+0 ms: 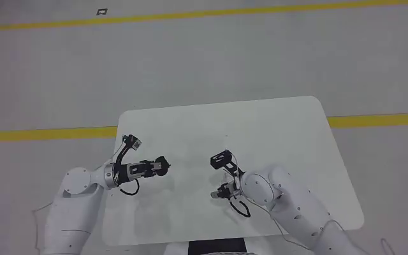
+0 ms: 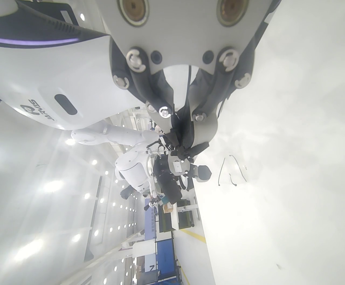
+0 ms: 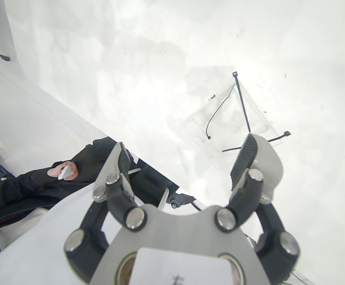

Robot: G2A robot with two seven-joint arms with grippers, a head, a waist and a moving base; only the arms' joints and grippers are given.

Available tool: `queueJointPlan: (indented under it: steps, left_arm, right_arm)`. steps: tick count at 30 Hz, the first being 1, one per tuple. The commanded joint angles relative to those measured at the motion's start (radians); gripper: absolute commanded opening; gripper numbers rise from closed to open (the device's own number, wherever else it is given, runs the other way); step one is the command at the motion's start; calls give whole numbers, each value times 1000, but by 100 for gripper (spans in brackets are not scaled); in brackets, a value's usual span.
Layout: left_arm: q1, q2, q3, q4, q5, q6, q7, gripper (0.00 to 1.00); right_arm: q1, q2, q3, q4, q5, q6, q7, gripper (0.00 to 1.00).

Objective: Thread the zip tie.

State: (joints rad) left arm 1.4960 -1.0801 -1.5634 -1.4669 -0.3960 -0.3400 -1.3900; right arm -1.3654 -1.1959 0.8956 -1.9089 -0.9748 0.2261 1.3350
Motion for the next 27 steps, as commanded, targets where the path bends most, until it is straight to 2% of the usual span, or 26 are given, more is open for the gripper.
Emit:
queueJointPlan:
  steps: [1, 6, 12, 21, 27]
  left_arm:
    - [0, 0, 0, 0, 0, 0, 0, 0]
    - [0, 0, 0, 0, 0, 0, 0, 0]
    - [0, 0, 0, 0, 0, 0, 0, 0]
    - [0, 0, 0, 0, 0, 0, 0, 0]
    - [0, 0, 0, 0, 0, 0, 0, 0]
  right_arm:
    - [4, -1, -12, 9, -11, 0, 1, 100]
    - [21, -8, -43, 35, -28, 9, -13, 100]
    - [32, -15, -65, 58, -81, 52, -38, 100]
    - [26, -15, -65, 63, -82, 45, -61, 100]
    - [16, -14, -75, 56, -139, 44, -67, 100]
